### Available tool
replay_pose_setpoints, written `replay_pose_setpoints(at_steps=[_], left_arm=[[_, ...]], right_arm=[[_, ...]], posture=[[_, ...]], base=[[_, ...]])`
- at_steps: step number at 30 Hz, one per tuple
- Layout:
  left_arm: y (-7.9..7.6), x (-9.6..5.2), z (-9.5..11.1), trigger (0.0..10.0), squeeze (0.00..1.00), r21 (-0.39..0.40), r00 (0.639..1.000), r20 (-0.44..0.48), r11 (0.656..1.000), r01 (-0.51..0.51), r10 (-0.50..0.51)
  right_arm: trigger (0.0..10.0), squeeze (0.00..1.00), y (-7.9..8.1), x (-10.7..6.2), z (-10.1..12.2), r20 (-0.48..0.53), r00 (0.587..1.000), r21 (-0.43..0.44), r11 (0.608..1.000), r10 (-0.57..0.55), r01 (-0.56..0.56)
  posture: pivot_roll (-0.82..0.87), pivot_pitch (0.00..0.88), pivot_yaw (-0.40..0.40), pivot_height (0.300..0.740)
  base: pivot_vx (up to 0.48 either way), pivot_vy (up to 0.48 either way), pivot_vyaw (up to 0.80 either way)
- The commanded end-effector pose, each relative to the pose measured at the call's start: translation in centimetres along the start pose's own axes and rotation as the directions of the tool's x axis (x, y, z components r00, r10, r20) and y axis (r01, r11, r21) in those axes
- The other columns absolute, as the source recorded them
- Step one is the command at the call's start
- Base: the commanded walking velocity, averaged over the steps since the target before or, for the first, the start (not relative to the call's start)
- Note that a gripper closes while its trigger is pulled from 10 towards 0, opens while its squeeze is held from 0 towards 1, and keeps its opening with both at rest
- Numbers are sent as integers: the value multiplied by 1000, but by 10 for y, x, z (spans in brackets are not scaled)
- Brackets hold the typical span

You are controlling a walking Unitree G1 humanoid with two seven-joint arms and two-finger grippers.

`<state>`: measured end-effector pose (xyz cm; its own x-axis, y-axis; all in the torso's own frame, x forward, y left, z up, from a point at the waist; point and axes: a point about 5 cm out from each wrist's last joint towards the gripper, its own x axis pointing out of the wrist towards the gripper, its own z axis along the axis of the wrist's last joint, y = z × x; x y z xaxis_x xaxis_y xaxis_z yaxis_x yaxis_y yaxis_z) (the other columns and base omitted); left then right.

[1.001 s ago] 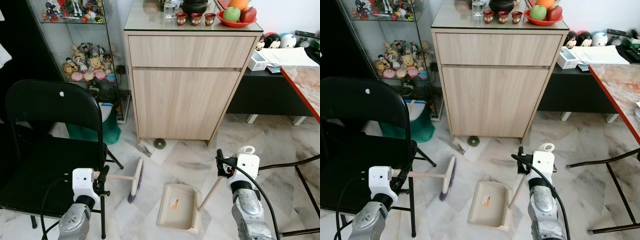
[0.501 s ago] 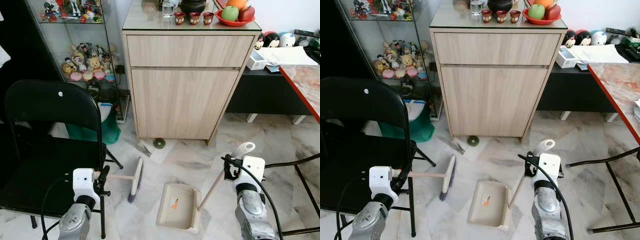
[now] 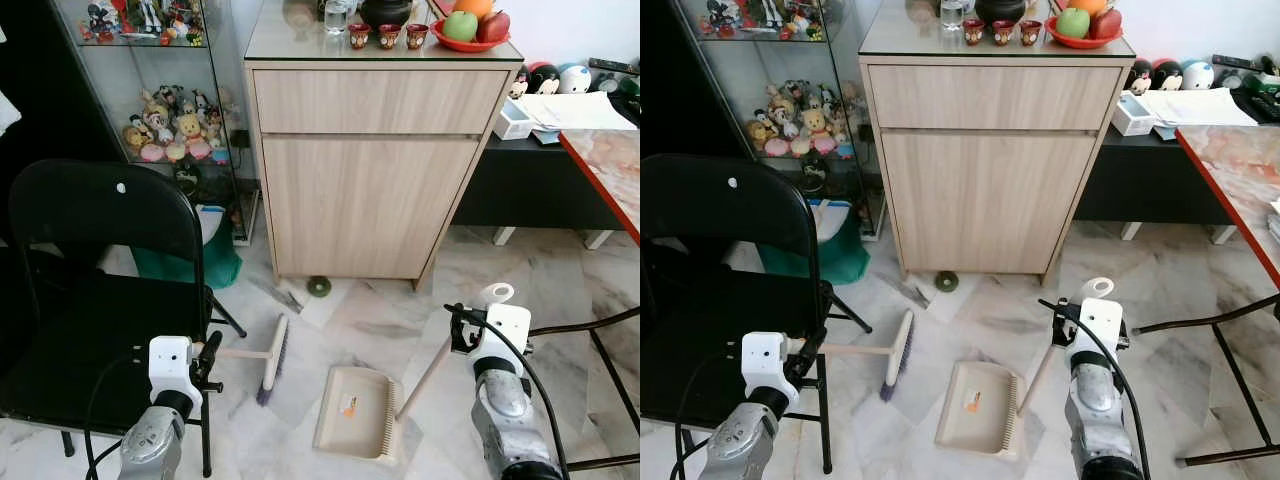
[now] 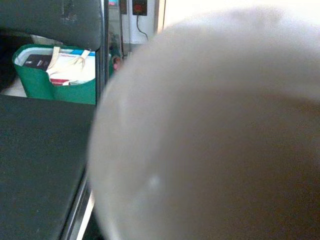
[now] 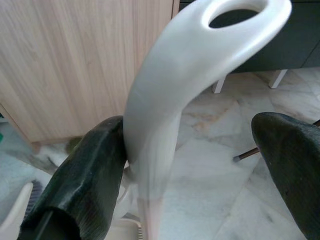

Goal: Sweep floor

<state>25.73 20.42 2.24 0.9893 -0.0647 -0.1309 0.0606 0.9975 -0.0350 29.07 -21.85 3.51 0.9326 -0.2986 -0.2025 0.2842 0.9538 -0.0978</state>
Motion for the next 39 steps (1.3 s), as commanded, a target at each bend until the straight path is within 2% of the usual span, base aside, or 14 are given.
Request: replay_pose_setpoints(at_steps=[1,13,19,39], left_arm=[[-1,-2,-6,10000,0,19,1000,-29,1000,10,-9],[0,-3,-6,10000,0,31,999,-33,999,9,-8],[1,-3,-6,10000,0,45,999,-37,999,12,-10],[1,-3,-6,10000,0,65,999,-38,998,9,-7]], right_arm=[[10000,0,-5,1,0,-2,1000,6,1000,-20,20],[10000,0,-14,9,0,-6,1000,-8,1000,-11,11],[10000,0,-12,8,-7,-42,999,-14,1000,16,-16],[10000,0,-8,12,-2,3,997,-14,997,72,-72]], posture=[[26,115,-7,740],[31,126,-1,740],[36,128,3,740],[43,136,11,740]], base=[[0,0,0],[0,0,0],[0,0,0],[0,0,0]])
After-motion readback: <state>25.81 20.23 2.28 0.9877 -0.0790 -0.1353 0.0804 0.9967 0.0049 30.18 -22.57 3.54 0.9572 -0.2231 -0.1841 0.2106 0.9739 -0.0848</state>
